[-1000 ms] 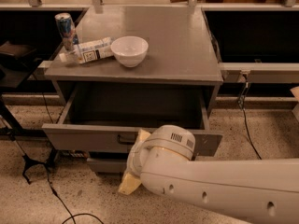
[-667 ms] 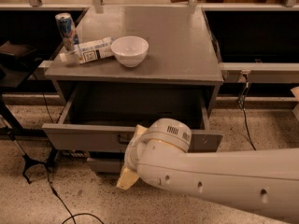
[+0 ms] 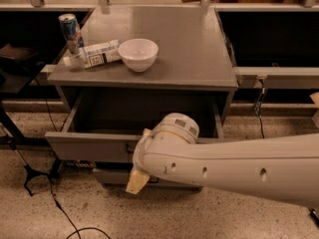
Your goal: Open top drawer
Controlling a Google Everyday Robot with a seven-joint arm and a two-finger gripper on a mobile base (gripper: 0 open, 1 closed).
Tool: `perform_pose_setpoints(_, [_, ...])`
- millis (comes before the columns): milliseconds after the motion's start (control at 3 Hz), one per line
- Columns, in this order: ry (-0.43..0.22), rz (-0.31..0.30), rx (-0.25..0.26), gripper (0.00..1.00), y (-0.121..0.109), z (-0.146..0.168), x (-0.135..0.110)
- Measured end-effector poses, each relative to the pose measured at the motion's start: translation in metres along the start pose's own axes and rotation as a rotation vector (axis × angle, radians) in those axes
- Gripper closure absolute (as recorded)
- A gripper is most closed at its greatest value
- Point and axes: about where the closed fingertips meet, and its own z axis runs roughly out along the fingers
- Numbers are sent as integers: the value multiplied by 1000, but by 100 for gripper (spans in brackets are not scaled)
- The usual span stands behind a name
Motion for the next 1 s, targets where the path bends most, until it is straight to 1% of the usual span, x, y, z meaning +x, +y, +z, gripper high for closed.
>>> perform_pose_setpoints(333, [10,-25,8,0,-19,0,-4])
perform_pose_setpoints(667, [30,-44,-35,0,-23,9,-4])
perform_pose_setpoints(1000, [56,-62,-109,0,-16,20,5])
